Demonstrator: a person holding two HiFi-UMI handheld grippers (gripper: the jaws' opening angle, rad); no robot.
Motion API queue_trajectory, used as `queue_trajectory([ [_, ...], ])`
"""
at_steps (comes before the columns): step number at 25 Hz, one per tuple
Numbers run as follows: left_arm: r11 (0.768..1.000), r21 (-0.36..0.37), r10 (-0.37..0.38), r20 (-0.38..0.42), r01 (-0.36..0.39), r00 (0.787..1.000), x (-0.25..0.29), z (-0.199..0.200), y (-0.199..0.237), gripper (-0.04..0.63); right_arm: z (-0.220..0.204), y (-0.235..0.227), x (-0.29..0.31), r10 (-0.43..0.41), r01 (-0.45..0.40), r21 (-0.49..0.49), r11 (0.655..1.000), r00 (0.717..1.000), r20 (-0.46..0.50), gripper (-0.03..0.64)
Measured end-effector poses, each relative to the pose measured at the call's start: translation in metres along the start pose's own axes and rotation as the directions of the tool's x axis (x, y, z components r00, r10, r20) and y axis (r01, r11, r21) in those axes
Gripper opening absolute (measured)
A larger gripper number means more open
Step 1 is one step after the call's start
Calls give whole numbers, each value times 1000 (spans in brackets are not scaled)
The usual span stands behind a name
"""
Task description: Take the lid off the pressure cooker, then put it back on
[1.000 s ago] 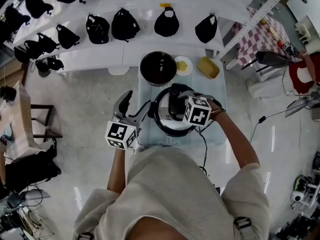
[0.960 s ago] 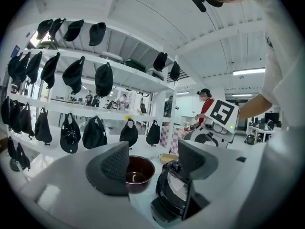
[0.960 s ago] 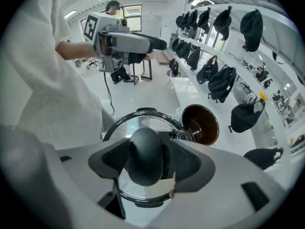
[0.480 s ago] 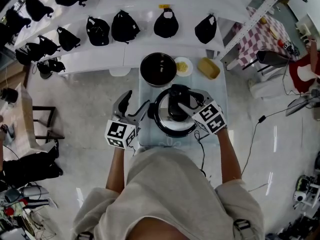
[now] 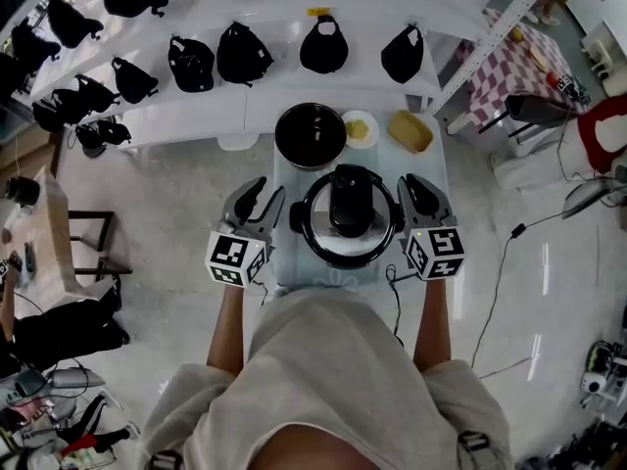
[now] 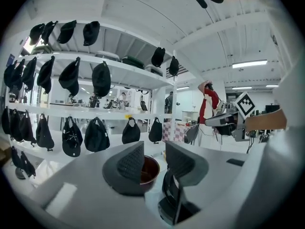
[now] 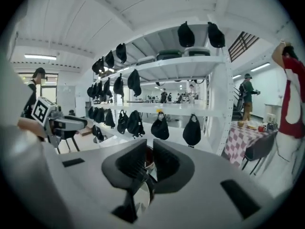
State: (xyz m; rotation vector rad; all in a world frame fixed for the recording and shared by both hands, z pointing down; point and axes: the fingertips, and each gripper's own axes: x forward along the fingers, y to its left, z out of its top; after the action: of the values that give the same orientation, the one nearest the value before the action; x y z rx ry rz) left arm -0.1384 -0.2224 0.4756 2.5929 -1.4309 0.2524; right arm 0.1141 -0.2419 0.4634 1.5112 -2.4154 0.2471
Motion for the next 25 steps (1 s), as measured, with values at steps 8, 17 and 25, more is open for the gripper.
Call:
queue_trajectory([
  [8, 998, 9, 69, 28, -69, 997, -4, -1, 12, 12, -8, -12, -19, -80, 80, 16, 997, 996, 38, 1],
  [17, 997, 9, 71, 32, -72, 997, 0, -1, 14, 12, -15, -3, -11, -61, 62, -17, 998, 998, 8, 0],
  [25, 997, -1, 71, 25, -71, 997, -1, -5, 15, 12, -16, 5, -7, -50, 50, -27, 998, 999, -3, 0],
])
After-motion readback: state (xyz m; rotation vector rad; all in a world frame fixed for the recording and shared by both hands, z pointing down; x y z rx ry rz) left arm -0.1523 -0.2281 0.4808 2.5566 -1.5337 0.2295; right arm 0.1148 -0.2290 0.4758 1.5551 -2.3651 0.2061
